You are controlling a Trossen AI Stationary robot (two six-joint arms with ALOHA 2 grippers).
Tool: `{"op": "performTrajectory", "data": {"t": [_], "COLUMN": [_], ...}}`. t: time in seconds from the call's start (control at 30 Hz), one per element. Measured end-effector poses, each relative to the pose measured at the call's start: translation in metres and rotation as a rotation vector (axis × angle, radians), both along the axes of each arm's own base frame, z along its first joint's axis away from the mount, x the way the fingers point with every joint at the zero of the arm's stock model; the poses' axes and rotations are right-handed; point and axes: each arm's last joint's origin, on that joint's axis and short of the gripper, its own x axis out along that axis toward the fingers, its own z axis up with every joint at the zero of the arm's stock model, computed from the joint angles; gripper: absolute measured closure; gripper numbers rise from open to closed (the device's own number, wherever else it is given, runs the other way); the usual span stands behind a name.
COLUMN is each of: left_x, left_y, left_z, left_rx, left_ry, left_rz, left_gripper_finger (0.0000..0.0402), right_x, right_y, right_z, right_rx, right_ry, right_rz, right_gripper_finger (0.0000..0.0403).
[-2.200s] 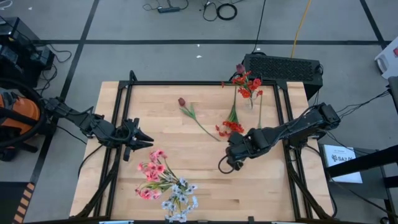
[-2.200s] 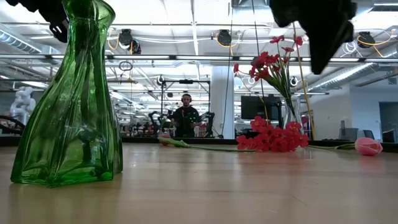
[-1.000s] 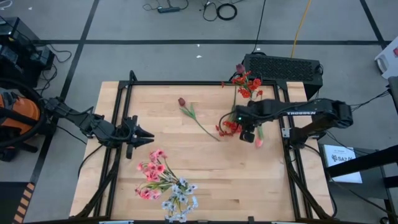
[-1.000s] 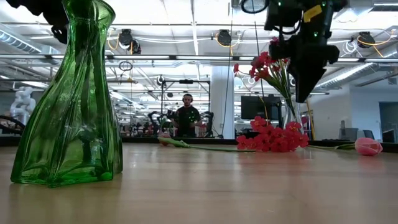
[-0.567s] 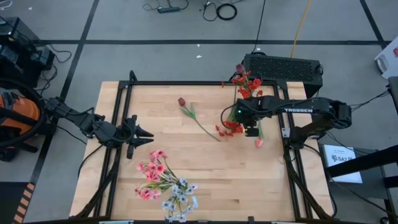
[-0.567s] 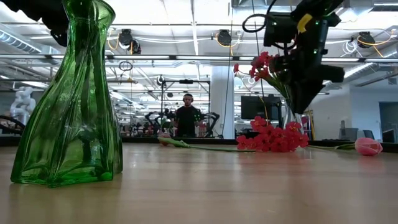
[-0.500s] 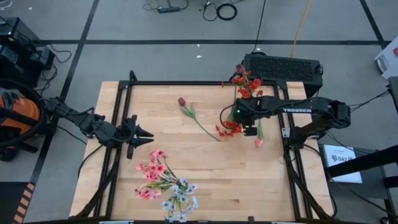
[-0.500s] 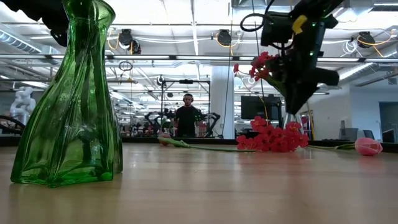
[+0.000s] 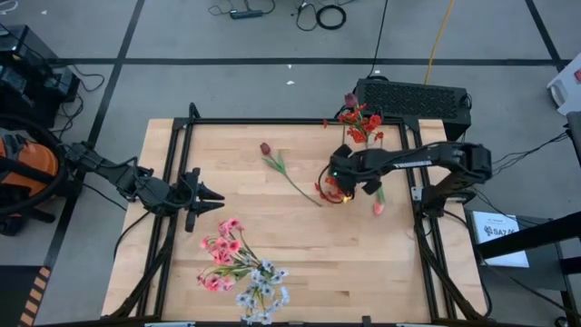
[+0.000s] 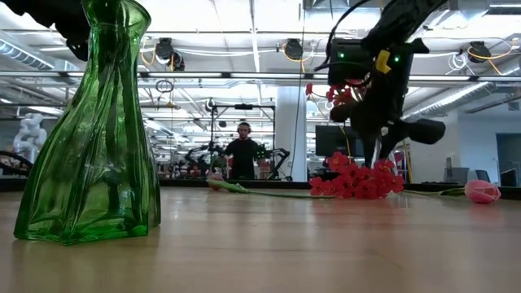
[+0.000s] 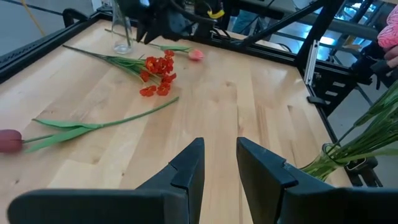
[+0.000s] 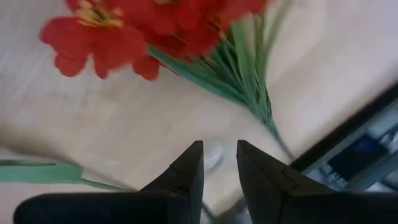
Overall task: Sort flowers into vase by color
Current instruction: Put the orange flower into the transparent vase
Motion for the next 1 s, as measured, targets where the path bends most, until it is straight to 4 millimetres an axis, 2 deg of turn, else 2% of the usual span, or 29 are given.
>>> {"op": "performTrajectory", "data": {"t": [0.2,0.5,0.7,0.83,1.0], "left_x": [0.0,0.0,0.0,0.0,0.0], "left_y": [0.0,0.0,0.0,0.0,0.0], "left_z": [0.0,0.0,0.0,0.0,0.0], "left_rx": [0.0,0.0,0.0,0.0,0.0], "left_ry": [0.001,0.001,0.0,0.0,0.0], "left_rz": [0.0,0.0,0.0,0.0,0.0], "left_gripper_finger": [0.0301,0.0301,0.0301,0.0301,0.0301], "right_x": [0.007,0.024,0.026,0.029,0.03], "right_y": [0.006,0.008,0.004,0.003,0.003], "right_z": [-0.012,-0.026,-0.037,-0.039,-0.039], "right_rx": [0.001,-0.076,-0.083,-0.094,-0.099], "right_ry": [0.09,0.12,0.165,0.133,0.128], "right_rz": [0.143,0.305,0.3,0.277,0.278], "right_gripper_finger": [0.0314,0.0314,0.0314,0.0311,0.0287]}}
